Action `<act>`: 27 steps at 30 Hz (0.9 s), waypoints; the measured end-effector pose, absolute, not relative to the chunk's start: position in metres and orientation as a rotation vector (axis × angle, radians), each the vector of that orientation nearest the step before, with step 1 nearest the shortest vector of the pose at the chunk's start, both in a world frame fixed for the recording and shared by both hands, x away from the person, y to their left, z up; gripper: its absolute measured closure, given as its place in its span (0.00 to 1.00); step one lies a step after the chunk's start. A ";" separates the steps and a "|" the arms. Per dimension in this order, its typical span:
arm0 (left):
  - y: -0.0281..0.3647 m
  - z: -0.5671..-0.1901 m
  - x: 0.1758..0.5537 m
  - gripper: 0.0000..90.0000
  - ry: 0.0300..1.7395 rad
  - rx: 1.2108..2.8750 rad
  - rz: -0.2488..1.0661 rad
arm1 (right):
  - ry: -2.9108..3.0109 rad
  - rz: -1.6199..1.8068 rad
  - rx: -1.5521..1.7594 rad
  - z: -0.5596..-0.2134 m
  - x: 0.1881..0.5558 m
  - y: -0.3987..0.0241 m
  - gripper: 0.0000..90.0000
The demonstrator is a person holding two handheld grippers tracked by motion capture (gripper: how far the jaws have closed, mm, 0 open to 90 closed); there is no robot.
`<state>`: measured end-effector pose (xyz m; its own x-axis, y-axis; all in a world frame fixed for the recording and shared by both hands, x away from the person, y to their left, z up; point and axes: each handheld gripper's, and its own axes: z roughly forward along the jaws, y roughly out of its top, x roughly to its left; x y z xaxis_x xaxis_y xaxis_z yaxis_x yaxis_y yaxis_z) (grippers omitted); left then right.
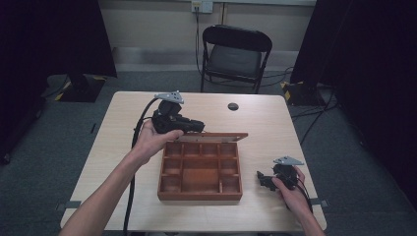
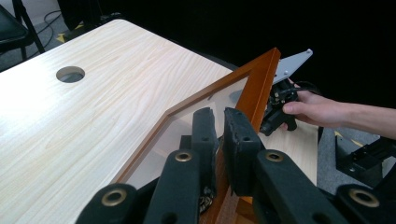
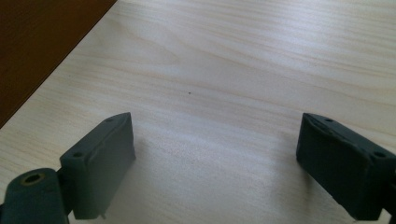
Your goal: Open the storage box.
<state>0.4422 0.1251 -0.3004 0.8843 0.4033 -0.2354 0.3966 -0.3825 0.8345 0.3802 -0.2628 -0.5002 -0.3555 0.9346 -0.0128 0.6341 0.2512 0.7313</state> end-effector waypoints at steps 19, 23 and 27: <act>0.126 -0.300 0.446 0.93 0.573 2.005 0.007 | 2.080 0.894 1.426 -0.500 0.380 -0.263 0.12; 0.126 -0.300 0.446 0.93 0.572 2.005 0.006 | 2.080 0.894 1.426 -0.500 0.380 -0.263 0.12; 0.126 -0.300 0.446 0.94 0.569 2.004 0.005 | 2.080 0.894 1.426 -0.500 0.380 -0.263 0.12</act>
